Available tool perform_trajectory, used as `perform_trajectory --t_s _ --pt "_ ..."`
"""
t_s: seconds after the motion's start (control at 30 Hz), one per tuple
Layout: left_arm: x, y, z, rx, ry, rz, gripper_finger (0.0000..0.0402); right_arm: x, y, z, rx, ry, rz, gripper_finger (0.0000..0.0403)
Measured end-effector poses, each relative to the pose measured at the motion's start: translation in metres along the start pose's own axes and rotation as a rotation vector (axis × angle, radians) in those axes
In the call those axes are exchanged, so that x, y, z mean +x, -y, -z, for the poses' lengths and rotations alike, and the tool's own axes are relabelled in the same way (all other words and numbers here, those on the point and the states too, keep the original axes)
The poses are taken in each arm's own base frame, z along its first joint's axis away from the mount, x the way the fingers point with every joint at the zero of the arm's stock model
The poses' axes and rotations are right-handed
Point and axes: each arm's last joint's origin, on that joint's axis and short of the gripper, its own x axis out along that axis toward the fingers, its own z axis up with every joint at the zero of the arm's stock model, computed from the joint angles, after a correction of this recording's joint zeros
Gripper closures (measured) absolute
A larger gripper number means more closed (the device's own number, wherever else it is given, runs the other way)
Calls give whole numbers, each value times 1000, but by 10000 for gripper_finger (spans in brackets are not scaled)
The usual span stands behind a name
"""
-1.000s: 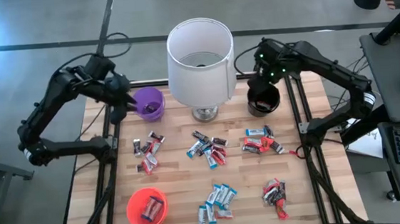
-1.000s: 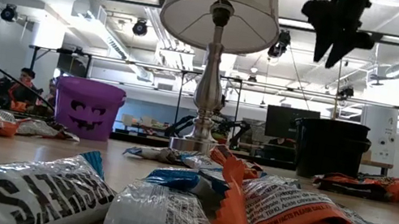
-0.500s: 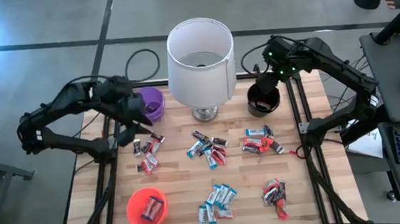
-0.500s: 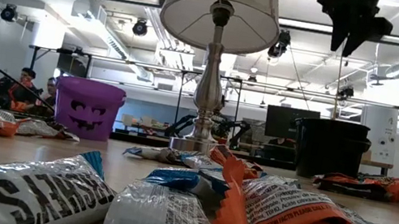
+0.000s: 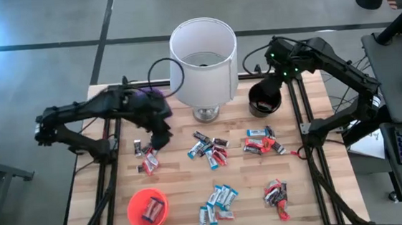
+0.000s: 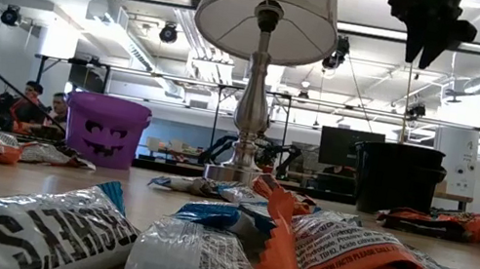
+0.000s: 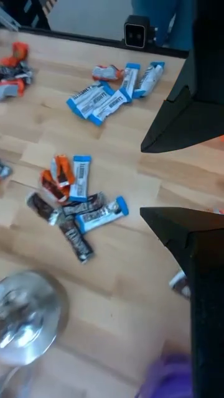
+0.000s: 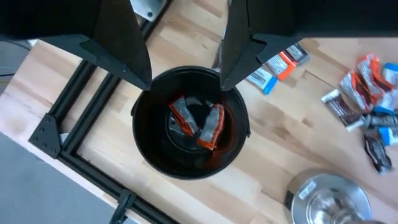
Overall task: Organize candy in baskets
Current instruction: Put the white chocolate bar into the orange bucket
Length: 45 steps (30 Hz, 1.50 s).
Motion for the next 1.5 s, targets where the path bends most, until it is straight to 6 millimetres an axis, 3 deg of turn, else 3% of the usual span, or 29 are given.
perform_trajectory --t_s 0.4,0.67,0.93,1.33,1.5 --pt "68 53 -2 -77 -65 -33 260 -20 8 17 -115 56 -17 220" --pt "125 97 13 -190 -138 -22 223 -38 17 34 -124 128 -37 220" --pt "185 133 44 -309 -220 -84 217 -47 21 44 -120 165 -56 220" --pt "235 175 35 -322 -206 -43 217 -53 24 51 -117 189 -65 220" --pt "242 188 25 -262 -218 -47 217 -56 24 54 -118 193 -96 220"
